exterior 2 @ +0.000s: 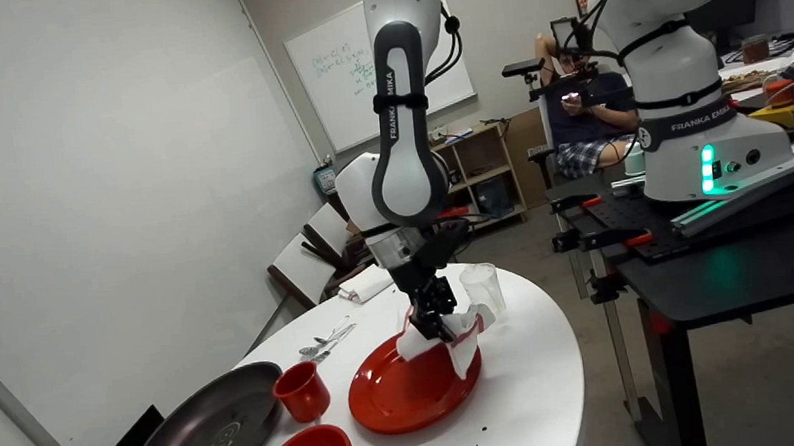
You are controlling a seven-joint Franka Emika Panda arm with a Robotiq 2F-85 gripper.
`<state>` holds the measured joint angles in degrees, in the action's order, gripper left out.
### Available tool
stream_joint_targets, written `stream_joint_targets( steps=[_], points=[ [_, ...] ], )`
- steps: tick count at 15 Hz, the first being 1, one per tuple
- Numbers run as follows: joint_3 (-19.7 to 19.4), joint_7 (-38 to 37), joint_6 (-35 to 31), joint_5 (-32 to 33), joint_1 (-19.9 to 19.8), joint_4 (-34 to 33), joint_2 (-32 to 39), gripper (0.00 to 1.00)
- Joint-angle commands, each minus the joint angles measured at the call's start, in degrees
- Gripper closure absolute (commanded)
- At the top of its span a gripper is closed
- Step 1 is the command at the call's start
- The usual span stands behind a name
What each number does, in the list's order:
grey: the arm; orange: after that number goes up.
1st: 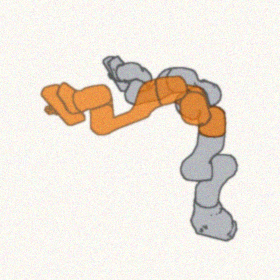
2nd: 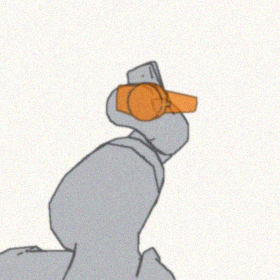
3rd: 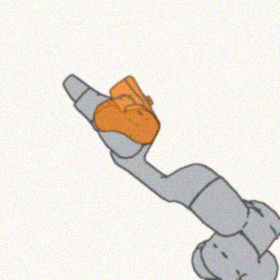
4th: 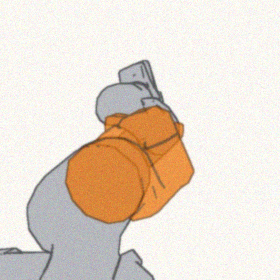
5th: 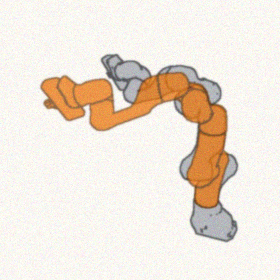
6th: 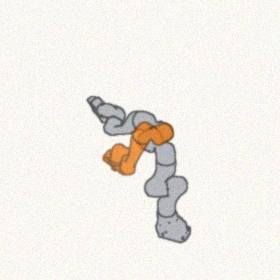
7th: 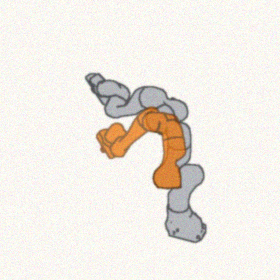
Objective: Use the towel to clean the red plate
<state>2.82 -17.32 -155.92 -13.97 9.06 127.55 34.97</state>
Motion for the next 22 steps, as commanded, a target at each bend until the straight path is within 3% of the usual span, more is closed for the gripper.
stream_joint_targets(
  steps=[1,5,10,16,22],
  points=[
    [-2.58,-3.77,-4.06,3.16,4.36,-1.68,3.56,0.95],
    [-5.42,-6.98,-6.36,5.27,8.83,-4.72,8.73,0.95],
    [-7.73,-8.7,-6.53,5.95,11.67,-7.84,12.12,0.95],
    [-7.65,-9.19,-10.77,4.67,12.05,-11.91,16.43,1.0],
    [-8.53,-10.48,-13.82,3.55,12.21,-15.49,18.41,0.98]
  ],
)
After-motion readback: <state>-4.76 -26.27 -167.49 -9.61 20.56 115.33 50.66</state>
